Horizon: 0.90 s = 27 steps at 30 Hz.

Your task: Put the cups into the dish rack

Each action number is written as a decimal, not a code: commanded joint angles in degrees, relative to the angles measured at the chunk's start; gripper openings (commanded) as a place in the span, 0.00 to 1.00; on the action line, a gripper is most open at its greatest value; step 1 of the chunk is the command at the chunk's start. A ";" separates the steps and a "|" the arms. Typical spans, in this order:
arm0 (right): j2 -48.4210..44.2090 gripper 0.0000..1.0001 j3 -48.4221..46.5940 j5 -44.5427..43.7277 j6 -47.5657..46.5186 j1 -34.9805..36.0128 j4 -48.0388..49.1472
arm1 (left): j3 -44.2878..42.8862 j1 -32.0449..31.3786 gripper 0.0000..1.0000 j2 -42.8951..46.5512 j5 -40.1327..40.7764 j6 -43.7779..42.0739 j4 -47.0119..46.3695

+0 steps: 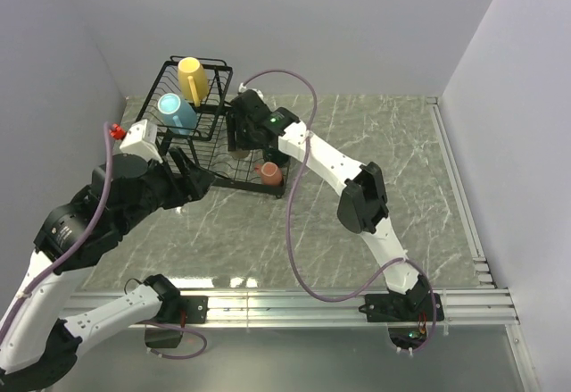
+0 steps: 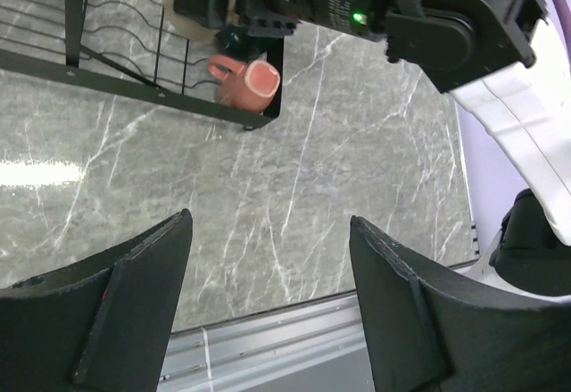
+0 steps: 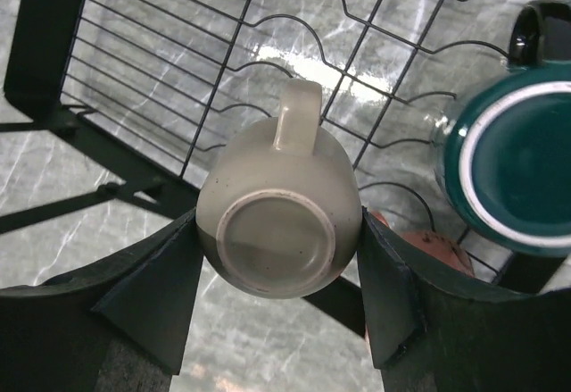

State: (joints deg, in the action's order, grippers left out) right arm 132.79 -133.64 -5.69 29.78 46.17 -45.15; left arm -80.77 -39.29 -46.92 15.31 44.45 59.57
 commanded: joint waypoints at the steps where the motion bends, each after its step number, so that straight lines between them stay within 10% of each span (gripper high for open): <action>1: 1.77 0.00 -3.20 -2.57 0.98 1.20 5.06 | 0.62 0.18 0.76 -0.37 -1.42 0.55 0.81; 27: 7.04 0.02 2.60 -8.28 1.33 4.10 2.61 | 1.23 0.18 0.79 -2.04 -1.34 -2.35 0.90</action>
State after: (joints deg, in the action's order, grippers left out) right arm 139.79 -130.85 -12.91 31.42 49.63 -43.31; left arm -79.35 -39.29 -48.58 14.41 43.13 61.14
